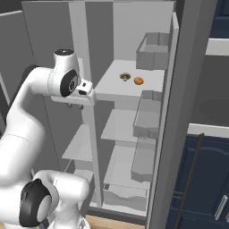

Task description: Take the mushroom and tangerine from the fridge shelf and place them in the freezer drawer to begin freezing them.

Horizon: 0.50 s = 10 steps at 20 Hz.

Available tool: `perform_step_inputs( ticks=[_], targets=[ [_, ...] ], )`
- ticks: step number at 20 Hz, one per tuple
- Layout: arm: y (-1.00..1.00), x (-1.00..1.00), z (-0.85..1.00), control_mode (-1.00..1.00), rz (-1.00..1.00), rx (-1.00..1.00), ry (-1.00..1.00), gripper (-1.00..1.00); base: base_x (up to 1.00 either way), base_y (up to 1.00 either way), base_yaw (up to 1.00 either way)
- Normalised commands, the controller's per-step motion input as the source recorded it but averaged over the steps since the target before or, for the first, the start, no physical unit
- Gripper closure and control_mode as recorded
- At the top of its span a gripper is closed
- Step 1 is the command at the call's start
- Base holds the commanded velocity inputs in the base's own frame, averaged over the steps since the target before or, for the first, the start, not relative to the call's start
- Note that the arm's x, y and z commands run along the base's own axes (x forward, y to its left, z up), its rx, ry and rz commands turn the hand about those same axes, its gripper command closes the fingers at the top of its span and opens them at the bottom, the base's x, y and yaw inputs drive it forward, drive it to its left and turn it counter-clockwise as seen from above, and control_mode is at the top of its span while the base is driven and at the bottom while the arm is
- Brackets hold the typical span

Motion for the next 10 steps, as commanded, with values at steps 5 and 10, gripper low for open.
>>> perform_step_inputs(
  ticks=[5, 10],
  targets=[
    [-0.10, -0.01, -0.15, -1.00, 0.00, -0.04, -0.02, -1.00, 0.00, 0.00, 0.00],
    [-0.14, 0.09, -0.46, -1.00, 0.01, -0.12, -0.06, -1.00, 0.00, 0.00, 0.00]
  ],
)
